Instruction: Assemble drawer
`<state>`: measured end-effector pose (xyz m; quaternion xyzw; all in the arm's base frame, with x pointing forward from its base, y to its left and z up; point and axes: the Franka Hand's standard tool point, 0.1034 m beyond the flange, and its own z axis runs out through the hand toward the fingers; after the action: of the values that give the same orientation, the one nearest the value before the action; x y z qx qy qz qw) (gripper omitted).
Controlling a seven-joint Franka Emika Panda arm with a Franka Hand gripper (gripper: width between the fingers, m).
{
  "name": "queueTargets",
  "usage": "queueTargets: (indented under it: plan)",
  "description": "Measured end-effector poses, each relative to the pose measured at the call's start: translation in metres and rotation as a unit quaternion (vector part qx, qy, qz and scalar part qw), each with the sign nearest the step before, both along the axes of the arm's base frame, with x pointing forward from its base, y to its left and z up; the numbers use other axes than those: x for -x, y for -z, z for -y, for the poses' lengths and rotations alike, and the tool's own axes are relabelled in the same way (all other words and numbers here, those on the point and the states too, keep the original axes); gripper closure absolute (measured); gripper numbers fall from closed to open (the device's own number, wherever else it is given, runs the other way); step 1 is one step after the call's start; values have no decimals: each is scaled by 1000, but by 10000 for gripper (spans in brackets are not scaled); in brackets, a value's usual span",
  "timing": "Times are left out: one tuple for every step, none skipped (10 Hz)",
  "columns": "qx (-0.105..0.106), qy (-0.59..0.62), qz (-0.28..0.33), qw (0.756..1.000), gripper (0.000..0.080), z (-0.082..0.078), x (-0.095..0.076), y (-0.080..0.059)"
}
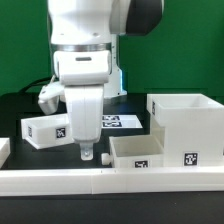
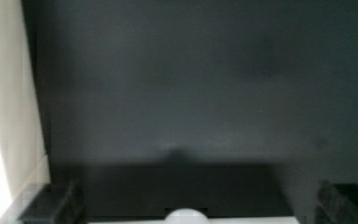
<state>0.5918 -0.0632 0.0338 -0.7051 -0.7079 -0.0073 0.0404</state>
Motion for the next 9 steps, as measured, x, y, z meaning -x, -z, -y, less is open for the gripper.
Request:
queueTargets:
  plan:
    - [-20,9,-3,1000,150,-2,0,7]
    - [-32,16,-5,999,150,-3,2,12]
    - [-45,17,-8,999,150,-4,4,17]
    - [-54,19,-10,998,150,-8,5,21]
    - [-59,15,-10,998,150,-18,4,22]
    - [-60,14,-6,998,150,-28,2,21]
    - [-61,10,0,998,150,-33,1,21]
    - [-61,13,-1,998,150,-31,1,22]
    - [-61,13,-1,998,150,-30,1,22]
